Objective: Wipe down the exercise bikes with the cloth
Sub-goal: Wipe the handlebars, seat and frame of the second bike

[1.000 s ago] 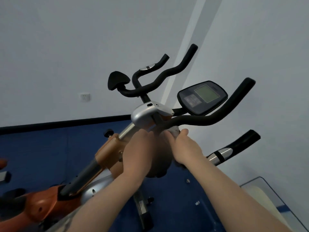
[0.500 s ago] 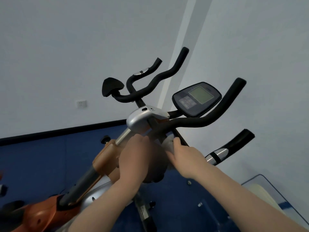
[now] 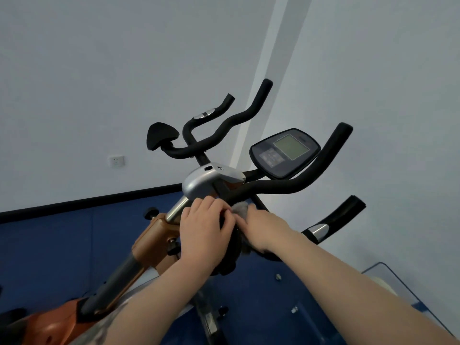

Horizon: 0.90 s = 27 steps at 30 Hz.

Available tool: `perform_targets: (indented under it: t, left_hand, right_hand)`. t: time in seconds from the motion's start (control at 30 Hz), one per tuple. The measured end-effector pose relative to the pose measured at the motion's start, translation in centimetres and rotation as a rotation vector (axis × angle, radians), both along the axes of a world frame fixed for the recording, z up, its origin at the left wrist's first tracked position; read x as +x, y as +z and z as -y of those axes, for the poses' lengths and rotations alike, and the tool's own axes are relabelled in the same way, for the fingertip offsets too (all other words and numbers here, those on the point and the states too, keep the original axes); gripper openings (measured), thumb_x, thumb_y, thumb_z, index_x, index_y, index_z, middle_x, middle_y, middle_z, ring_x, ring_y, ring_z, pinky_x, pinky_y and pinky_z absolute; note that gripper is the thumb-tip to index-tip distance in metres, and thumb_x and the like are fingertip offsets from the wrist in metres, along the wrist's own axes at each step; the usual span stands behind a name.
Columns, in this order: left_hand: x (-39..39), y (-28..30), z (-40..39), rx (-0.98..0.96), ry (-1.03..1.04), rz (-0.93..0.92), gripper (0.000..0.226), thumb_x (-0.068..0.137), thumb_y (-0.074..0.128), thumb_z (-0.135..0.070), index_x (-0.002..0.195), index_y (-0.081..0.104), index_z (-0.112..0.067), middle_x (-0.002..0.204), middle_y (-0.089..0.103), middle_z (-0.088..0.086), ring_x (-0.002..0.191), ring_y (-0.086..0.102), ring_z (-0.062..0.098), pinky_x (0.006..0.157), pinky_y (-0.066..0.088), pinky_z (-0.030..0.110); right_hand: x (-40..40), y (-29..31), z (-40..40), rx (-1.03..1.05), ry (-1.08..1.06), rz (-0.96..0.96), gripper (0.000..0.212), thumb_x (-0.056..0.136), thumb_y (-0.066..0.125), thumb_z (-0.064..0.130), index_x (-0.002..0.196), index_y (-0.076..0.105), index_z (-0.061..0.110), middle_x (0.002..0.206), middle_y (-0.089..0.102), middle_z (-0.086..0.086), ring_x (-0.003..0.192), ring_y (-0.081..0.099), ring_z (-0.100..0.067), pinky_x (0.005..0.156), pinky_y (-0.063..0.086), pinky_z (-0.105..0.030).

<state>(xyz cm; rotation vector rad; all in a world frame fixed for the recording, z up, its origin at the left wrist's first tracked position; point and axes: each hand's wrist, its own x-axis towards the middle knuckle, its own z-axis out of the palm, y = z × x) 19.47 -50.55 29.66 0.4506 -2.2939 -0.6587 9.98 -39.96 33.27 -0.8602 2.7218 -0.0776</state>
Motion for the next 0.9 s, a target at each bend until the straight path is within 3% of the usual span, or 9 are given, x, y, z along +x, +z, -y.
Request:
perform_targets:
  t: [0.07, 0.2, 0.3, 0.4, 0.57, 0.67, 0.73, 0.8, 0.9]
  left_hand:
    - [0.2, -0.3, 0.1, 0.023, 0.002, -0.016, 0.008, 0.089, 0.059, -0.026, 0.082, 0.062, -0.026, 0.080, 0.054, -0.011, 0.078, 0.046, 0.011, 0.073, 0.038, 0.030]
    - [0.3, -0.3, 0.1, 0.069, -0.005, -0.041, 0.012, 0.088, 0.056, -0.032, 0.079, 0.060, -0.026, 0.078, 0.052, -0.012, 0.076, 0.045, 0.009, 0.071, 0.040, 0.029]
    - [0.2, -0.3, 0.2, 0.070, -0.001, -0.047, 0.013, 0.087, 0.056, -0.033, 0.078, 0.061, -0.025, 0.077, 0.053, -0.011, 0.075, 0.046, 0.010, 0.069, 0.039, 0.029]
    - [0.2, -0.4, 0.2, 0.068, 0.012, -0.031, 0.013, 0.087, 0.059, -0.033, 0.078, 0.062, -0.025, 0.077, 0.052, -0.011, 0.075, 0.043, 0.008, 0.068, 0.035, 0.027]
    - [0.4, -0.5, 0.2, 0.129, -0.025, -0.075, 0.014, 0.088, 0.059, -0.034, 0.076, 0.061, -0.026, 0.077, 0.052, -0.014, 0.074, 0.046, 0.006, 0.066, 0.041, 0.026]
    - [0.3, -0.5, 0.2, 0.140, -0.022, -0.092, 0.014, 0.087, 0.060, -0.033, 0.075, 0.062, -0.026, 0.076, 0.052, -0.015, 0.072, 0.048, 0.006, 0.063, 0.043, 0.027]
    - [0.3, -0.6, 0.2, 0.134, -0.024, -0.093, 0.013, 0.087, 0.061, -0.031, 0.076, 0.062, -0.025, 0.076, 0.052, -0.014, 0.072, 0.048, 0.006, 0.062, 0.044, 0.028]
    - [0.4, -0.6, 0.2, 0.132, -0.030, -0.100, 0.013, 0.087, 0.062, -0.030, 0.075, 0.063, -0.024, 0.075, 0.052, -0.013, 0.071, 0.049, 0.007, 0.061, 0.044, 0.029]
    - [0.4, -0.6, 0.3, 0.131, -0.045, -0.112, 0.015, 0.087, 0.061, -0.032, 0.074, 0.062, -0.024, 0.075, 0.052, -0.013, 0.070, 0.049, 0.008, 0.061, 0.044, 0.029]
  right_hand:
    - [0.3, -0.3, 0.3, -0.077, -0.045, -0.004, 0.059, 0.099, 0.026, 0.059, 0.133, 0.035, 0.012, 0.112, 0.062, -0.013, 0.095, 0.059, -0.030, 0.071, 0.041, -0.037]
    - [1.3, -1.5, -2.5, 0.047, 0.081, -0.171, 0.055, 0.099, 0.028, 0.057, 0.133, 0.028, 0.014, 0.098, 0.063, -0.006, 0.072, 0.049, -0.024, 0.062, 0.037, -0.037]
    - [0.2, -0.8, -1.5, 0.067, 0.078, -0.095, 0.063, 0.098, 0.029, 0.060, 0.137, 0.030, 0.009, 0.111, 0.063, -0.012, 0.089, 0.059, -0.030, 0.070, 0.042, -0.038]
    - [-0.4, -0.3, -0.1, -0.074, 0.035, 0.027, 0.061, 0.099, 0.030, 0.059, 0.135, 0.034, 0.010, 0.115, 0.063, -0.015, 0.102, 0.060, -0.033, 0.077, 0.044, -0.039]
    - [0.9, -1.4, -3.2, 0.065, 0.224, -0.225, 0.049, 0.100, 0.029, 0.051, 0.131, 0.029, 0.013, 0.072, 0.047, 0.003, 0.060, 0.042, -0.019, 0.056, 0.030, -0.036]
    - [0.2, -0.7, -2.3, 0.052, 0.191, -0.155, 0.056, 0.101, 0.026, 0.054, 0.135, 0.031, 0.011, 0.099, 0.061, -0.009, 0.085, 0.058, -0.030, 0.067, 0.040, -0.039]
    - [0.1, -0.4, -0.8, -0.046, 0.105, -0.075, 0.059, 0.100, 0.024, 0.057, 0.137, 0.036, 0.012, 0.118, 0.061, -0.015, 0.105, 0.059, -0.034, 0.082, 0.046, -0.042]
    - [0.6, -0.7, -0.6, -0.103, 0.083, -0.107, 0.057, 0.101, 0.024, 0.057, 0.132, 0.038, 0.012, 0.113, 0.063, -0.014, 0.101, 0.059, -0.033, 0.082, 0.047, -0.042]
    - [1.8, -1.5, -3.2, -0.042, 0.214, -0.319, 0.047, 0.100, 0.028, 0.054, 0.129, 0.033, 0.017, 0.096, 0.062, -0.004, 0.081, 0.060, -0.028, 0.062, 0.038, -0.036]
